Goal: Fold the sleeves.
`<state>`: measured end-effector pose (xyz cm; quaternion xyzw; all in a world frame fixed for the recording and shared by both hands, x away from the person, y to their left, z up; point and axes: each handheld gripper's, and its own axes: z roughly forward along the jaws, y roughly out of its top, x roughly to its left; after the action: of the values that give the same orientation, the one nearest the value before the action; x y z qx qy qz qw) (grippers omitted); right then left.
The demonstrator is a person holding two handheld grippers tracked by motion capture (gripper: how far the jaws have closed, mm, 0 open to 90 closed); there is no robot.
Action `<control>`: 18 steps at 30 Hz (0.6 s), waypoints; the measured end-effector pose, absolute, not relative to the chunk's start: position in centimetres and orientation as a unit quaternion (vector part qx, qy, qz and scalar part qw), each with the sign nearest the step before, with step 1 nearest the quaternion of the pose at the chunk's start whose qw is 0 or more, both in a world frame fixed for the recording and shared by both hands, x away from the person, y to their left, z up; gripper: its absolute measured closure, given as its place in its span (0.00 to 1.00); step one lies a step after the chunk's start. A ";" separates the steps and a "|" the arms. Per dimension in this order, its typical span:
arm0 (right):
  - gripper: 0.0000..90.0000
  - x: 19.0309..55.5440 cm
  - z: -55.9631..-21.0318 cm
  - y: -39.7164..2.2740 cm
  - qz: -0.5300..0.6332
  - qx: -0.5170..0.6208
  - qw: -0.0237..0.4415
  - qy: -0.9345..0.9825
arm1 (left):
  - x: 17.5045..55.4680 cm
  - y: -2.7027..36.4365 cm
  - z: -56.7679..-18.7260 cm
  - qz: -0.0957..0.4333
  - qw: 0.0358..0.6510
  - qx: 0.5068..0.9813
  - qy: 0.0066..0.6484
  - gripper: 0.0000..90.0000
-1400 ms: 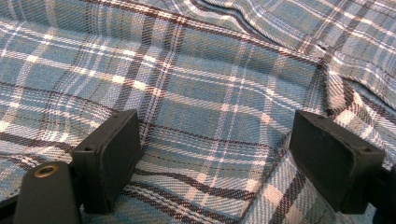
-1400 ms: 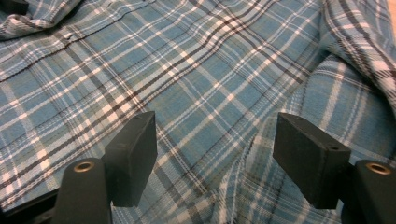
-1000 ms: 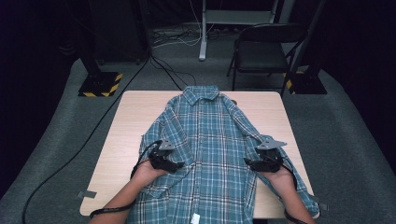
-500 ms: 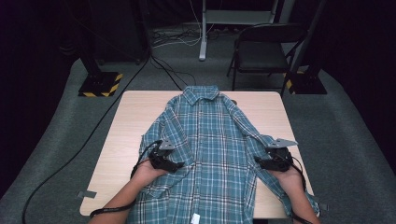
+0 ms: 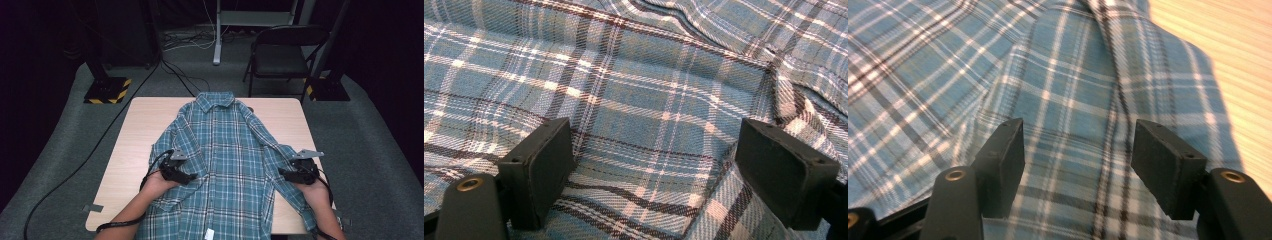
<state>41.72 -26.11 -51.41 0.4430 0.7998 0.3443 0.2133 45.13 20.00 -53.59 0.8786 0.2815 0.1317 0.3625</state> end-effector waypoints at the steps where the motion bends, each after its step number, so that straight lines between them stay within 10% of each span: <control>1: 0.41 41.7 -51.4 -26.3 0.342 0.446 0.215 0.799 | 45.1 20.0 -53.6 0.132 0.363 0.879 0.282 0.16; 18: 0.46 41.1 -51.4 -30.3 0.338 0.502 0.234 0.761 | 45.2 20.0 -53.6 0.131 0.363 0.879 0.282 0.16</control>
<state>41.06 -30.32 -51.40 0.5024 0.7607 0.3377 0.2341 45.16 19.98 -53.59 0.8787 0.2815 0.1309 0.3625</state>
